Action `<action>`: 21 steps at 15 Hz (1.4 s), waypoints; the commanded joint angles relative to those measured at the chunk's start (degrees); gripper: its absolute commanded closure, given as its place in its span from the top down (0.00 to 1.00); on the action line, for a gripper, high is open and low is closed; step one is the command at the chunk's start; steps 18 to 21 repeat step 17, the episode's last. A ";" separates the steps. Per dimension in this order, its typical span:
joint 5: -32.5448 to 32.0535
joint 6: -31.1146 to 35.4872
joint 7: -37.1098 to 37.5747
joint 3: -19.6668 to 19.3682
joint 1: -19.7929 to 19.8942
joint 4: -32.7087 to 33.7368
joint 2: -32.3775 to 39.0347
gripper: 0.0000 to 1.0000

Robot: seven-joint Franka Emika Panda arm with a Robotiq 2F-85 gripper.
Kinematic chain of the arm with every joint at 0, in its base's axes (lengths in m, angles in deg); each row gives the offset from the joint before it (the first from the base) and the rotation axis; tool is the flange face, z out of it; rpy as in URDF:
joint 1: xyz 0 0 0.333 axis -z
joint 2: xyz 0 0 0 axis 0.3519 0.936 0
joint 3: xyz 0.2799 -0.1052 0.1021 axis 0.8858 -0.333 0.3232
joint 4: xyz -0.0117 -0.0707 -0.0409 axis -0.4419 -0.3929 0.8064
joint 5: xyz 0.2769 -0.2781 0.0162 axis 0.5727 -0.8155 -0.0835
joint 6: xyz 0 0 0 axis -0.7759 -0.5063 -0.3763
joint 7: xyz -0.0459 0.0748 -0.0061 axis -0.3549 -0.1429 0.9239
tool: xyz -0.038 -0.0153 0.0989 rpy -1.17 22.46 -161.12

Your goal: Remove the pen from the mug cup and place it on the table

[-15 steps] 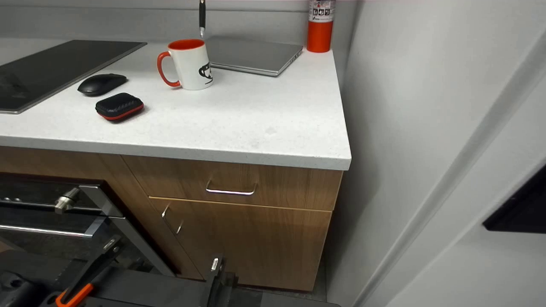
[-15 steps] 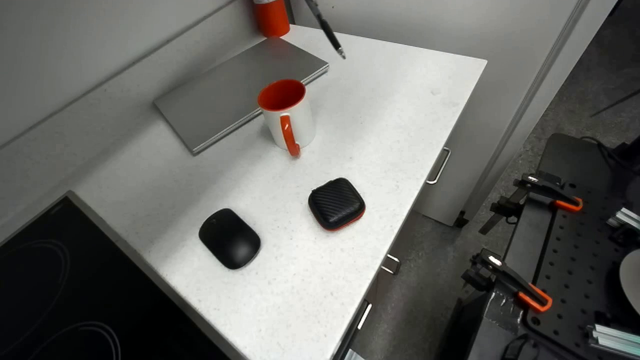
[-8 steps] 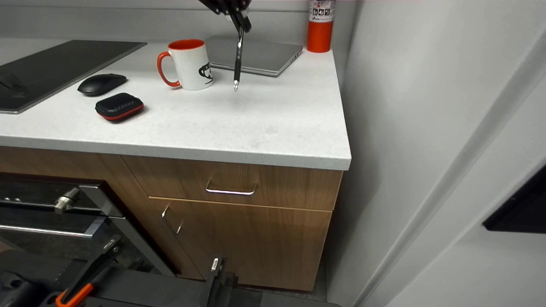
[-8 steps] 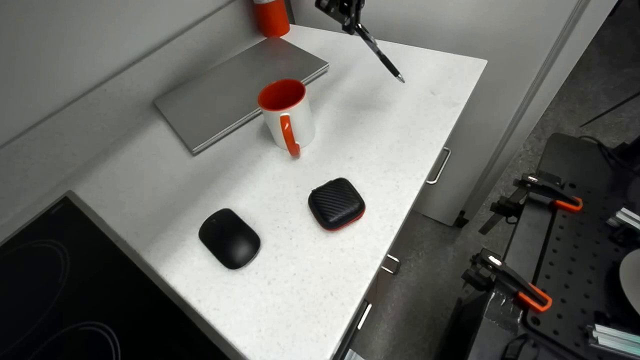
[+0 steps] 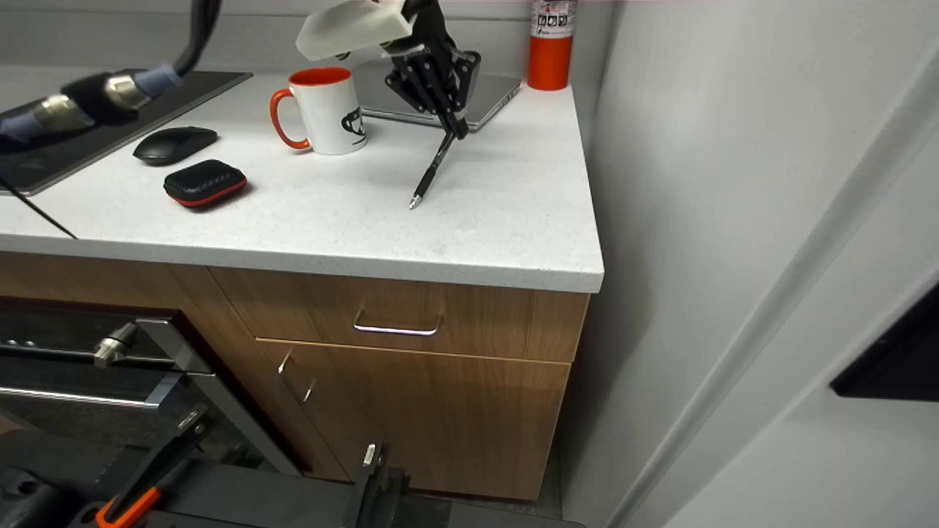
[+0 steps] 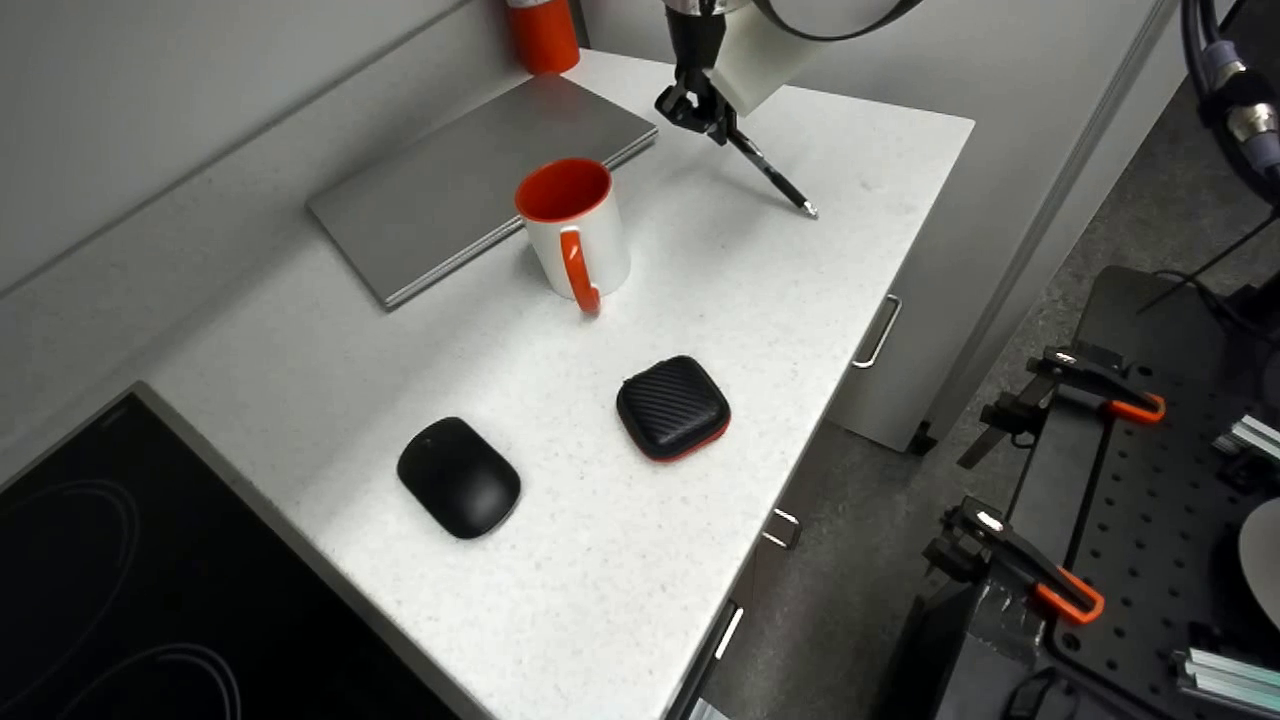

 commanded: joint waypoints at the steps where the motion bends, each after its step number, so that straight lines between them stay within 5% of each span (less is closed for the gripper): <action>1: 0.03 2.64 2.68 -3.16 -2.69 2.46 3.43 0.37; 10: 2.54 5.40 2.04 -5.93 -4.26 2.72 4.04 1.00; 21: 2.76 4.17 0.99 -6.20 -4.60 1.86 3.18 1.00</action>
